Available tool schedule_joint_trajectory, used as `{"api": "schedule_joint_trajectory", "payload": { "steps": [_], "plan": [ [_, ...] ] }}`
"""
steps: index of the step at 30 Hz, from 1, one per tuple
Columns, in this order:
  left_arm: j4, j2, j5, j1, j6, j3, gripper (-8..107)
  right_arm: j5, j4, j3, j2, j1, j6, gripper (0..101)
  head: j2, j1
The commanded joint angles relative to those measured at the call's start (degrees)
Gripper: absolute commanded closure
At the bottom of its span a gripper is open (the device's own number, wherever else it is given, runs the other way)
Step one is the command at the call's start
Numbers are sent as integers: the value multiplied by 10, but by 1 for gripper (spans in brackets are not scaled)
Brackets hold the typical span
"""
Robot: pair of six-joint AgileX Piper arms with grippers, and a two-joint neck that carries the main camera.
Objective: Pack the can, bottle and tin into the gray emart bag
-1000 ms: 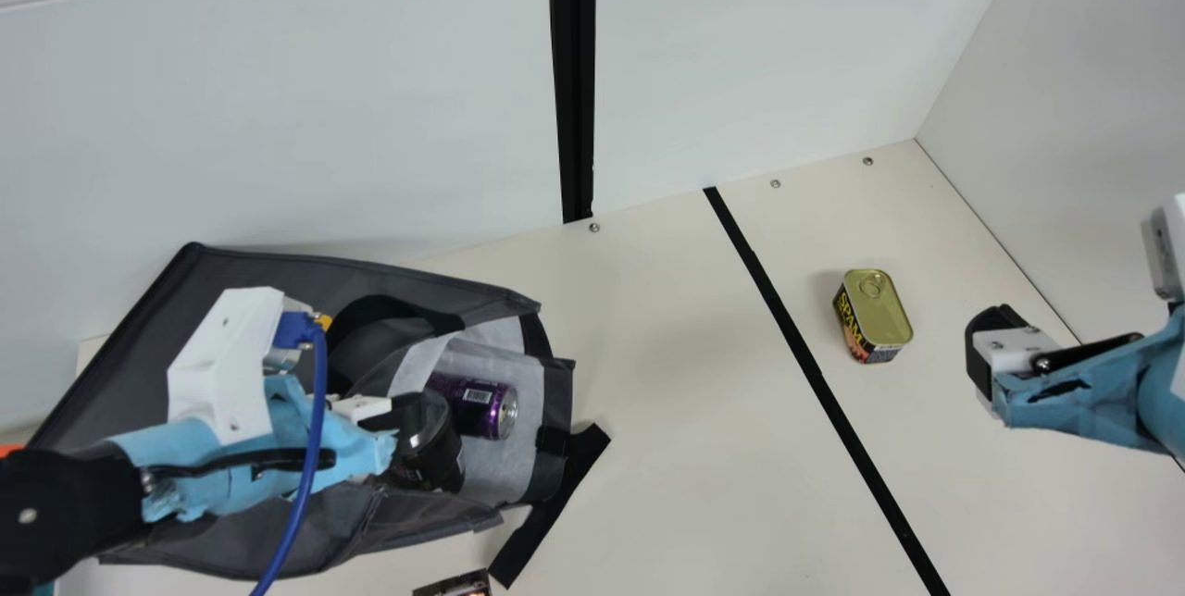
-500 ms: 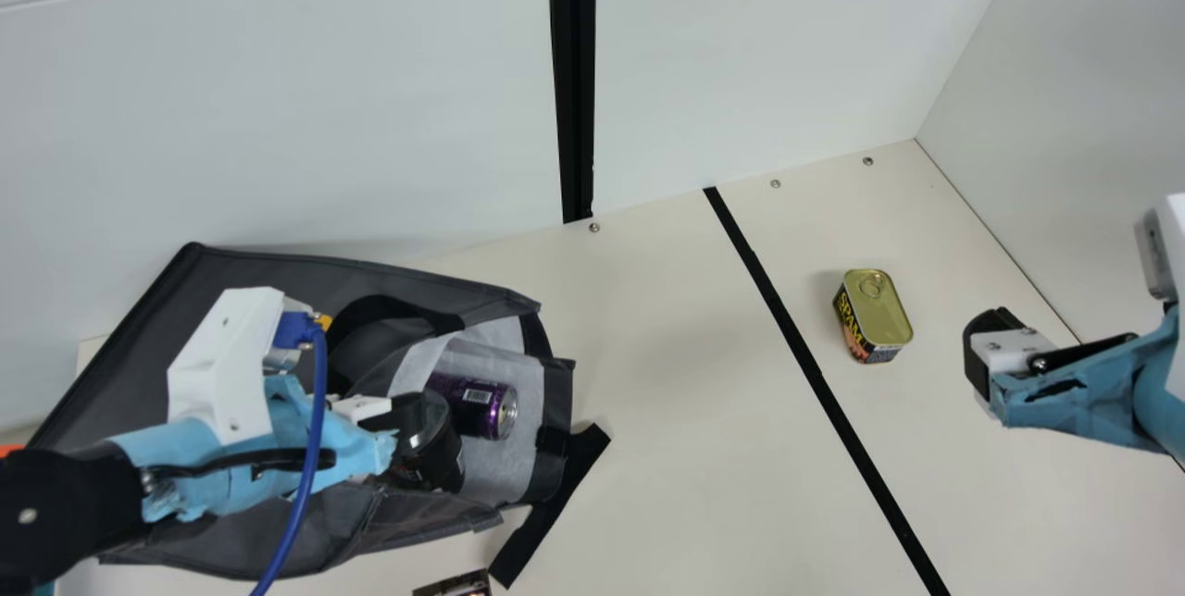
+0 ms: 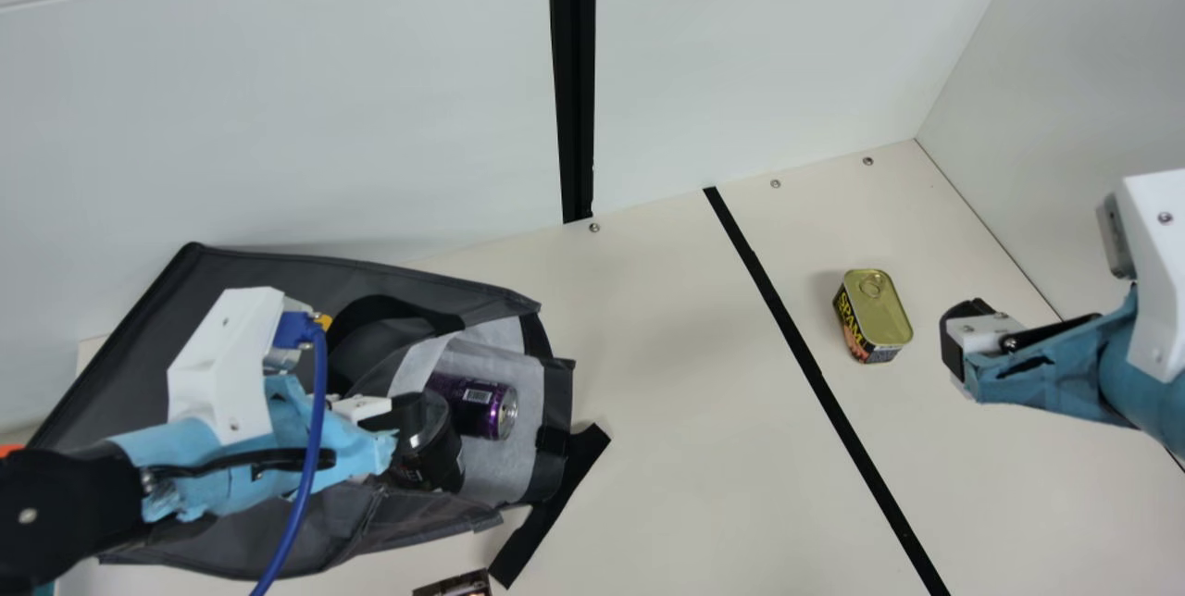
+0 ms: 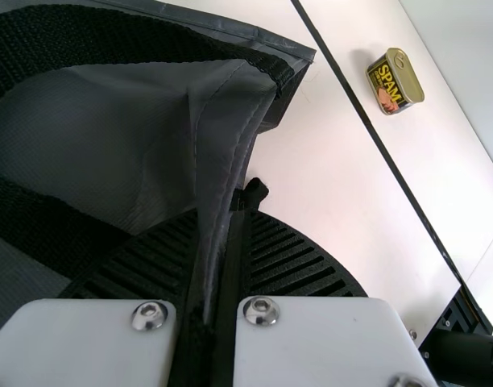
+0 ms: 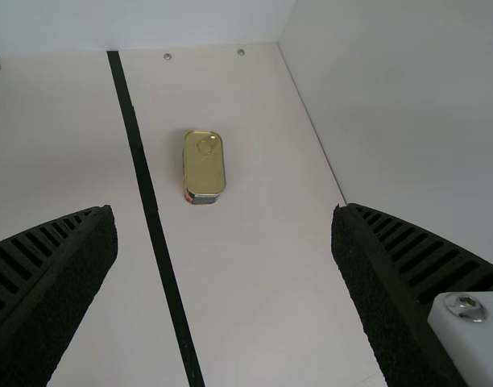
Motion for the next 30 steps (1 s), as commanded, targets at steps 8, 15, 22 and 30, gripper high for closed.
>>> {"api": "schedule_joint_trajectory", "payload": {
  "steps": [8,15,22,30],
  "plan": [
    [0,0,0,0,0,0,89,-32,1,21,26,-4,4,10,0,-13],
    [0,0,0,0,0,0,89,-61,11,39,52,-18,-4,10,0,-13],
    [0,0,0,0,0,0,89,-93,29,55,82,-37,-21,10,0,-13],
    [0,0,0,0,0,0,89,-129,47,70,121,-56,-40,10,0,-13]
  ]
}}
